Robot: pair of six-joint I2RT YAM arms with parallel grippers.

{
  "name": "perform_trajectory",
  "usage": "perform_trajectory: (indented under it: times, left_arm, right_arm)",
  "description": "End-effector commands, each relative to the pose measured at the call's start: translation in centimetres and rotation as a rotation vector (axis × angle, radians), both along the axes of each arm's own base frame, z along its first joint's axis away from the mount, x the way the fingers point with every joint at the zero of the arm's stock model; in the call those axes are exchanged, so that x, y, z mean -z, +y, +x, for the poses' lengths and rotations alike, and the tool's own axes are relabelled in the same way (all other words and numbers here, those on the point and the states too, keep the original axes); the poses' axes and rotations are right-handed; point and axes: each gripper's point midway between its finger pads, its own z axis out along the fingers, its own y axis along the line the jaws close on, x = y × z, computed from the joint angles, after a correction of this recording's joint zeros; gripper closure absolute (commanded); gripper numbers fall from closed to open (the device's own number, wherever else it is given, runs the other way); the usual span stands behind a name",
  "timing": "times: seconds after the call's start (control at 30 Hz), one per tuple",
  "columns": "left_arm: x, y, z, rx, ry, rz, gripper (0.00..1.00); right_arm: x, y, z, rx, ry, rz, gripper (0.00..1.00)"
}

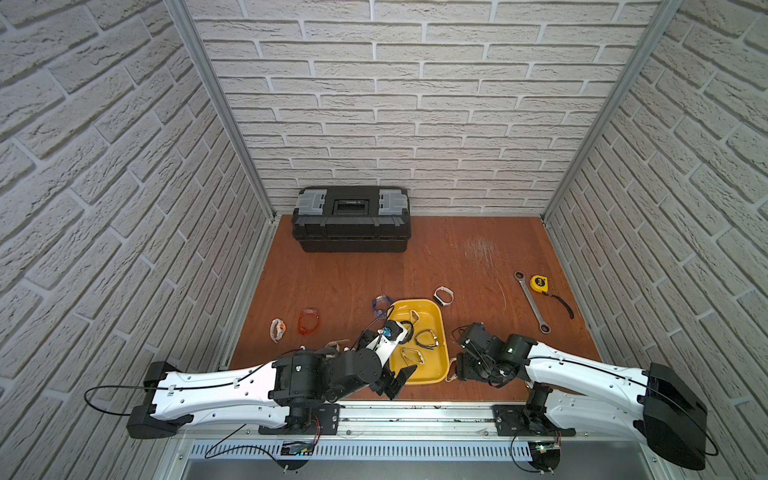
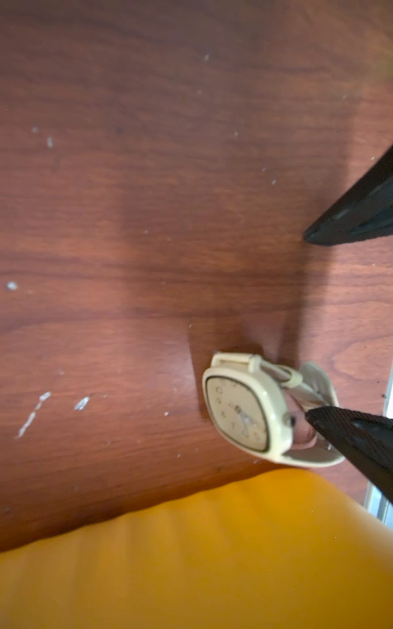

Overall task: Put the watch into the storage box
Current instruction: Pick up the watch at the center of the board.

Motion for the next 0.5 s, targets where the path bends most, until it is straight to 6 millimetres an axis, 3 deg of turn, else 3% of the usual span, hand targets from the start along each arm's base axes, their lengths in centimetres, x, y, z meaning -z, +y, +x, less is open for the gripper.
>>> perform_trajectory:
  times: [0.0,0.27,0.4,0.47]
  left_arm:
    - [0.0,0.1,0.3,-0.02,-0.007,-0.022,0.02]
    - [0.2,0.3,0.3,-0.019,-0.007,-0.012,0.02]
    - [0.3,0.4,0.3,-0.021,-0.004,-0.006,0.02]
    - [0.4,0.5,0.3,-0.022,-0.002,-0.007,0.02]
  right_arm:
    - [-0.9,1.3,1.5,0.007,-0.059,0.028,0.26]
    - [-0.2,1.7,2.2,-0.005,-0.045,-0.013,0.32]
    - [0.5,1.5,2.1,-0.007,-0.028,-0.041,0.49]
    - [0.6,1.3,2.1,-0.006,-0.027,-0.055,0.64]
